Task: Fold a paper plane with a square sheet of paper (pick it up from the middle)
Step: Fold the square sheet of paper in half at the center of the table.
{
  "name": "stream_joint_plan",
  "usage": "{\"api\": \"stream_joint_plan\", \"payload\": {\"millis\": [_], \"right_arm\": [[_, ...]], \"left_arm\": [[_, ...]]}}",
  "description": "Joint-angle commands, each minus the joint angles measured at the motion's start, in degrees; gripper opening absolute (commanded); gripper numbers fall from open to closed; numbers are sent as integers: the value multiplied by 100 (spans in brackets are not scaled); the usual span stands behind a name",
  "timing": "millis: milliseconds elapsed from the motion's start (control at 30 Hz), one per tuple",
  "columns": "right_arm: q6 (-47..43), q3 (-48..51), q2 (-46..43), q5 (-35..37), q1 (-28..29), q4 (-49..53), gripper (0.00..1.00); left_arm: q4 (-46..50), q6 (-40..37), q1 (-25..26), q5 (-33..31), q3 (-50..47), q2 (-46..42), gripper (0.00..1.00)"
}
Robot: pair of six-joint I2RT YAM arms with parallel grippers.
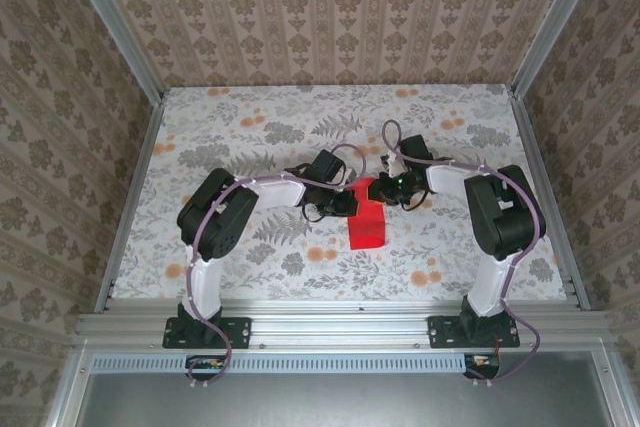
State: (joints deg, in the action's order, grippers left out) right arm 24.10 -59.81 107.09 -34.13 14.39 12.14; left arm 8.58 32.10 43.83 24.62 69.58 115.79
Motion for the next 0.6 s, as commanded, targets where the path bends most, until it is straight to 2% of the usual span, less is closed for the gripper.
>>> {"api": "stream_joint_plan", "payload": {"millis": [0,567], "right_arm": [[59,-201,206,25,-29,-55,19],[-75,-428,747,420,-458,-198,18]], "left_arm": [[915,-202,20,-721,-271,568,10],[1010,-308,20,-810,-393,533,10]]}}
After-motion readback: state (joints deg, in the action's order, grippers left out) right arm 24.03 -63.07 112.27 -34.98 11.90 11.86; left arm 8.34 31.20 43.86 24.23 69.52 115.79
